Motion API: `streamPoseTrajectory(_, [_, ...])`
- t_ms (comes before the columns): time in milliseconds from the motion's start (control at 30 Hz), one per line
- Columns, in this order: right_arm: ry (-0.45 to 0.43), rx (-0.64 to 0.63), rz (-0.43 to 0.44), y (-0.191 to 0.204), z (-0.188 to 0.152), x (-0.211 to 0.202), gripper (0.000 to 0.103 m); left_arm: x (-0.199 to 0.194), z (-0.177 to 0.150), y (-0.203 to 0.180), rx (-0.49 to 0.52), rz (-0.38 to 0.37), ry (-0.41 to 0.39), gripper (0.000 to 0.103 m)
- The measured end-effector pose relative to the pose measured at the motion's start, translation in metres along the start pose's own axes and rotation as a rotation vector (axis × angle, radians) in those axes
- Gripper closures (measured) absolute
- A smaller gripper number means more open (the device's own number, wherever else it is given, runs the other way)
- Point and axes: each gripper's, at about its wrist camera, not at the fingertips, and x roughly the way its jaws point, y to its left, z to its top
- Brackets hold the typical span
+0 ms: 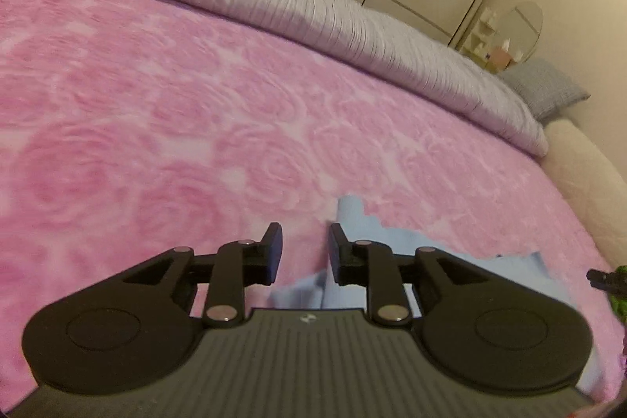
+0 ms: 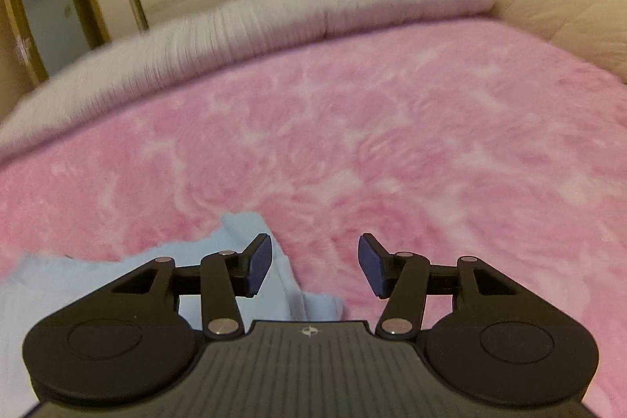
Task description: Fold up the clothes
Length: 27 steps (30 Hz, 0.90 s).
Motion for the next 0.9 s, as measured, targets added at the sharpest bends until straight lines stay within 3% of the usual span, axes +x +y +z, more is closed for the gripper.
streamPoseTrajectory(133, [-0.019, -0.014, 0.105, 0.017, -0.037, -0.062, 0.055, -0.051, -0.035, -0.047, 0.156, -0.089, 0.051, 0.084])
streamPoseTrajectory(233, [0.026, -0.139, 0.152, 0.052, -0.076, -0.079, 0.055, -0.061, -0.075, -0.081, 0.259, -0.152, 0.122, 0.085])
streamPoseTrajectory(300, [0.043, -0.239, 0.134, 0.072, -0.099, -0.077, 0.055, -0.053, -0.098, -0.089, 0.327, -0.077, 0.15, 0.086])
streamPoseTrajectory(333, [0.067, -0.249, 0.127, 0.072, -0.106, -0.071, 0.055, -0.05, -0.103, -0.085, 0.34, -0.042, 0.154, 0.093])
streamPoseTrajectory(400, [0.112, -0.264, 0.113, 0.071, -0.12, -0.058, 0.057, -0.043, -0.113, -0.073, 0.359, 0.026, 0.159, 0.093])
streamPoseTrajectory(467, [0.109, -0.226, 0.114, 0.051, -0.121, -0.054, 0.063, -0.046, -0.108, -0.056, 0.278, 0.017, 0.168, 0.096])
streamPoseTrajectory(567, [0.115, -0.103, 0.089, 0.016, -0.112, -0.056, 0.084, -0.055, -0.099, -0.044, 0.267, 0.119, 0.154, 0.098])
streamPoseTrajectory(600, [0.119, -0.058, 0.094, 0.005, -0.11, -0.058, 0.086, -0.061, -0.098, -0.042, 0.249, 0.123, 0.155, 0.098])
streamPoseTrajectory(667, [0.115, 0.01, 0.08, -0.004, -0.107, -0.069, 0.083, -0.07, -0.098, -0.045, 0.222, 0.097, 0.151, 0.097])
streamPoseTrajectory(733, [0.075, -0.006, 0.041, 0.003, -0.107, -0.087, 0.064, -0.078, -0.1, -0.056, 0.222, 0.075, 0.142, 0.096])
streamPoseTrajectory(867, [0.035, -0.033, 0.051, 0.019, -0.119, -0.111, 0.063, -0.078, -0.109, -0.074, 0.207, 0.025, 0.147, 0.092])
streamPoseTrajectory(900, [0.06, -0.044, 0.054, 0.022, -0.124, -0.107, 0.063, -0.072, -0.113, -0.074, 0.201, 0.036, 0.166, 0.092])
